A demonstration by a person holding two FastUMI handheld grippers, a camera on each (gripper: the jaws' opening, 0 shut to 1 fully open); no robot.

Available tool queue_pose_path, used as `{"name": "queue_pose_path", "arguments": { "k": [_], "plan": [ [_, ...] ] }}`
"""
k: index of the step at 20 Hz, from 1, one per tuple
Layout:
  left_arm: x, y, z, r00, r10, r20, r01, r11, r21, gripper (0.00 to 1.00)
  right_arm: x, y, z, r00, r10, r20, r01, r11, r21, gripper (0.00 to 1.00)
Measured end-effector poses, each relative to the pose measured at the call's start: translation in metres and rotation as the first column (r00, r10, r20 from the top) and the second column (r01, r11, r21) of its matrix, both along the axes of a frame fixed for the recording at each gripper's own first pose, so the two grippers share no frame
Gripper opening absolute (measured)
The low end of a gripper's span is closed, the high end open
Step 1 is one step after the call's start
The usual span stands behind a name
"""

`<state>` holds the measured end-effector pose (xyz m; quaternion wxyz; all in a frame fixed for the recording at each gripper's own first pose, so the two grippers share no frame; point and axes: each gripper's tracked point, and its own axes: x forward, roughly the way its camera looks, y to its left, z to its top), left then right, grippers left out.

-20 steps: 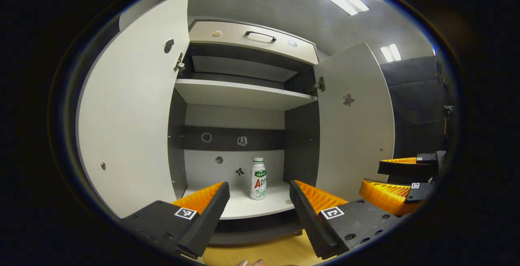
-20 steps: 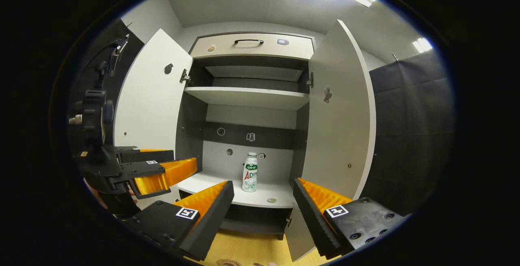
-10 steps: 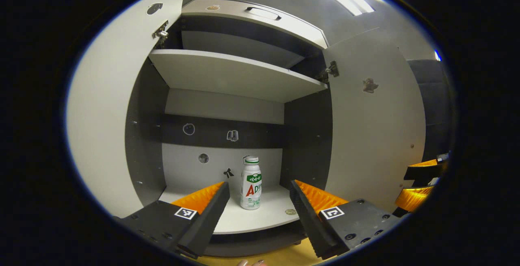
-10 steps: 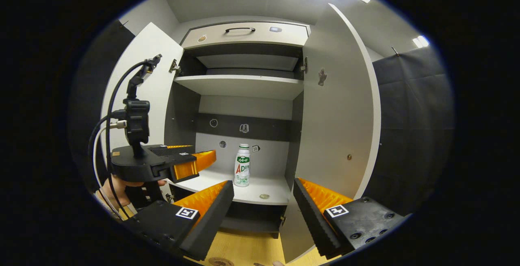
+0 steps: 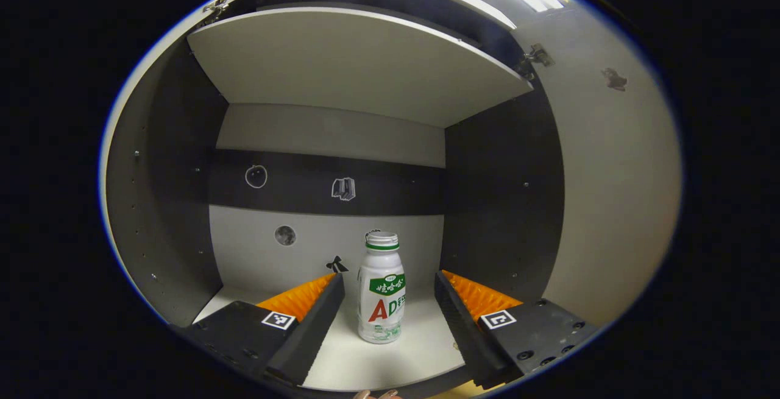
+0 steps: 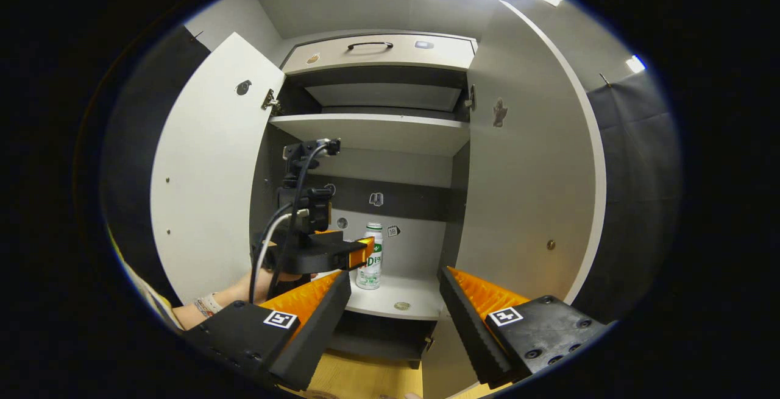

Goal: Grasp the bottle in the cabinet with the left hand and place it on the coaster, then close the right door with the right hand and the left door with the left hand.

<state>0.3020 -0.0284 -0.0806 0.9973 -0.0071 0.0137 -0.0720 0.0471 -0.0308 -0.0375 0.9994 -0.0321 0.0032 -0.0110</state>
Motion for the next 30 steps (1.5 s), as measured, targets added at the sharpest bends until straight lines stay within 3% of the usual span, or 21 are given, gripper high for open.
{"name": "queue_pose_path", "arguments": {
  "k": [7, 16, 20, 22, 23, 30],
  "plan": [
    [0.048, -0.007, -0.021, 1.0, 0.012, -0.022, -0.012, 1.0, 0.022, 0.95, 0.015, 0.021, -0.007, 0.995, 0.103, 0.012, -0.103, 0.995, -0.01, 0.98],
    [0.094, -0.008, -0.045, 0.999, 0.024, -0.049, -0.021, 0.998, 0.063, 0.94, 0.03, 0.019, -0.018, 0.99, 0.138, -0.018, -0.138, 0.99, -0.024, 0.98],
    [0.099, -0.006, -0.045, 0.999, 0.036, -0.037, -0.034, 0.998, 0.053, 0.92, 0.03, 0.017, -0.021, 0.99, 0.139, -0.029, -0.14, 0.99, -0.024, 0.98],
    [0.1, -0.008, -0.048, 0.999, 0.028, -0.047, -0.026, 0.999, 0.044, 0.78, 0.029, 0.016, -0.02, 0.99, 0.139, -0.027, -0.14, 0.99, -0.025, 0.98],
    [0.099, -0.008, -0.047, 0.998, 0.022, -0.05, -0.02, 0.999, 0.046, 0.76, 0.029, 0.015, -0.02, 0.99, 0.137, -0.027, -0.138, 0.99, -0.023, 0.98],
    [0.071, -0.004, -0.009, 1.0, -0.023, -0.002, 0.023, 0.999, 0.045, 0.75, 0.016, 0.016, -0.018, 0.992, 0.124, -0.033, -0.124, 0.992, 0.016, 0.98]
  ]
}}
